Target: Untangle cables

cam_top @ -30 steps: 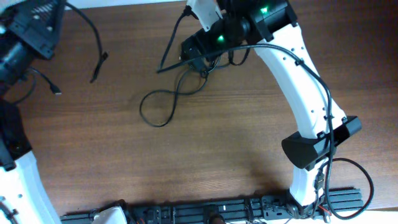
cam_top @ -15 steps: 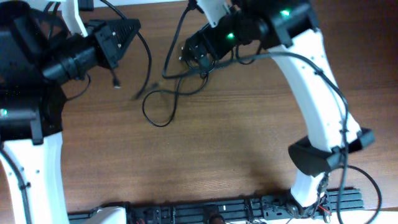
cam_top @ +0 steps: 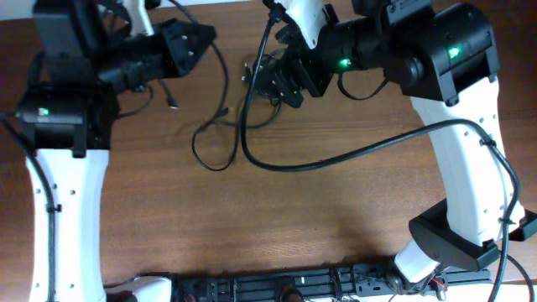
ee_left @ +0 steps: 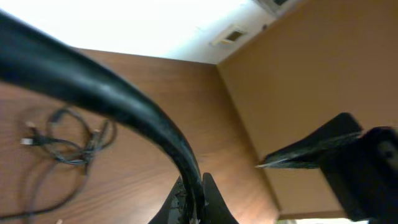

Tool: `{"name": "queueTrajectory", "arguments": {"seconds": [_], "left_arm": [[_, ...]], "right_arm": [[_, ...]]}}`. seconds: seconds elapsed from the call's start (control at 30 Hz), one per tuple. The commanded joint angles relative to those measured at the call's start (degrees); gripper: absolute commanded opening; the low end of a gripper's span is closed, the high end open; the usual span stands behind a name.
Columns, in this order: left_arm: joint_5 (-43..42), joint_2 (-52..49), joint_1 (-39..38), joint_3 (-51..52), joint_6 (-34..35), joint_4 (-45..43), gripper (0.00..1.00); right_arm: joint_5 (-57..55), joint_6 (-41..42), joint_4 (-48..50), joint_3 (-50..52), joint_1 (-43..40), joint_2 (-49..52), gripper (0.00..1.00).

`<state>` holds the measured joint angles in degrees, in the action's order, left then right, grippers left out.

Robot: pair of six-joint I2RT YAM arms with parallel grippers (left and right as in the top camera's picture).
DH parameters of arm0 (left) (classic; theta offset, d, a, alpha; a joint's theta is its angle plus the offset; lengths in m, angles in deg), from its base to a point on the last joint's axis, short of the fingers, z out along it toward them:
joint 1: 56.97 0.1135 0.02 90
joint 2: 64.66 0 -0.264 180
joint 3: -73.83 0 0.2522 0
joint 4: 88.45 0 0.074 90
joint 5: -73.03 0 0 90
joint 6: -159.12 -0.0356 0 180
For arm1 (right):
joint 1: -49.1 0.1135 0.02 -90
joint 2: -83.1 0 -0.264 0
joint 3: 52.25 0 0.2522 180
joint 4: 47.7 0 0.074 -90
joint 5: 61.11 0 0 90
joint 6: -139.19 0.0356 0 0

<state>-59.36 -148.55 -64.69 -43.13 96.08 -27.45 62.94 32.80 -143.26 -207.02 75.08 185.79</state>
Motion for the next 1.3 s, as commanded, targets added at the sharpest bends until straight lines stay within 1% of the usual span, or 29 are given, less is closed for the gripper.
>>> {"name": "queueTrajectory", "arguments": {"seconds": [0.0, 0.1, 0.2, 0.23, 0.37, 0.43, 0.47, 0.57, 0.6, 0.63, 0.73, 0.77, 0.8, 0.93, 0.97, 1.03, 1.07, 1.27], "left_arm": [[0.28, 0.28, -1.97, -1.01, 6.84, -1.79, 0.0], [0.22, 0.28, -2.43, -1.01, 9.01, -2.93, 0.0], [0.2, 0.28, -3.37, -1.01, 9.57, -4.59, 0.0], [0.24, 0.28, -4.22, -1.01, 9.75, -6.12, 0.0], [0.24, 0.28, -5.75, -1.01, 12.26, -10.32, 0.0], [0.24, 0.28, -6.12, -1.01, 13.38, -11.23, 0.0], [0.22, 0.28, -6.16, -1.01, 13.35, -11.21, 0.0], [-0.74, 0.28, -6.16, -1.01, 14.38, -11.04, 0.0], [-1.51, 0.28, -6.16, -1.01, 15.26, -11.19, 0.0], [-1.95, 0.28, -6.16, -1.01, 15.98, -11.23, 0.0], [-2.93, 0.28, -6.4, -1.03, 17.27, -11.28, 0.0], [-3.5, 0.28, -6.73, -1.03, 17.62, -11.26, 0.0], [-3.69, 0.31, -6.93, -1.03, 17.62, -11.26, 0.0], [-4.66, 0.35, -6.93, -1.11, 18.53, -11.23, 0.0], [-5.55, 0.42, -6.91, -1.18, 19.15, -11.26, 0.0], [-5.86, 0.61, -6.91, -1.22, 19.28, -11.28, 0.0], [-5.84, 0.63, -6.91, -1.22, 19.28, -11.28, 0.0], [-5.86, 0.68, -6.91, -1.22, 19.3, -11.47, 0.0]], "right_arm": [[4.52, -2.27, 0.17, -0.55, 0.26, -0.26, 0.86], [4.55, -2.25, -0.07, -0.55, 0.26, -0.26, 0.85], [4.79, -2.25, -0.28, -0.55, 0.33, -0.22, 0.8], [4.98, -2.25, -0.28, -0.55, 0.33, -0.15, 0.73], [4.96, -2.25, -0.28, -0.55, 0.31, 0.0, 0.72], [4.96, -2.27, -0.24, -0.55, 0.31, 0.0, 0.66], [4.94, -2.27, -0.17, -0.55, 0.31, 0.0, 0.57], [4.26, -2.29, 0.22, -0.55, 0.24, 0.0, 0.55], [4.28, -2.27, 0.28, -0.55, 0.24, 0.0, 0.5], [4.28, -2.27, 0.42, -0.55, 0.24, 0.0, 0.49], [4.09, -2.27, 0.85, -0.55, 0.24, 0.13, 0.51], [3.45, -2.25, 1.03, -0.55, 0.24, 0.28, 0.58], [2.71, -2.25, 1.03, -0.55, 0.24, 0.33, 0.6], [-0.31, -2.27, 0.98, -0.55, 0.24, 0.76, 0.61], [-0.24, -2.25, 1.03, -0.55, 0.24, 0.96, 0.55], [-0.24, -2.25, 1.05, -0.55, 0.24, 1.05, 0.08], [-0.24, -2.25, 1.03, -0.55, 0.26, 1.14, 0.04], [-0.26, -2.25, 1.03, -0.55, 0.24, 1.22, 0.04]]}}
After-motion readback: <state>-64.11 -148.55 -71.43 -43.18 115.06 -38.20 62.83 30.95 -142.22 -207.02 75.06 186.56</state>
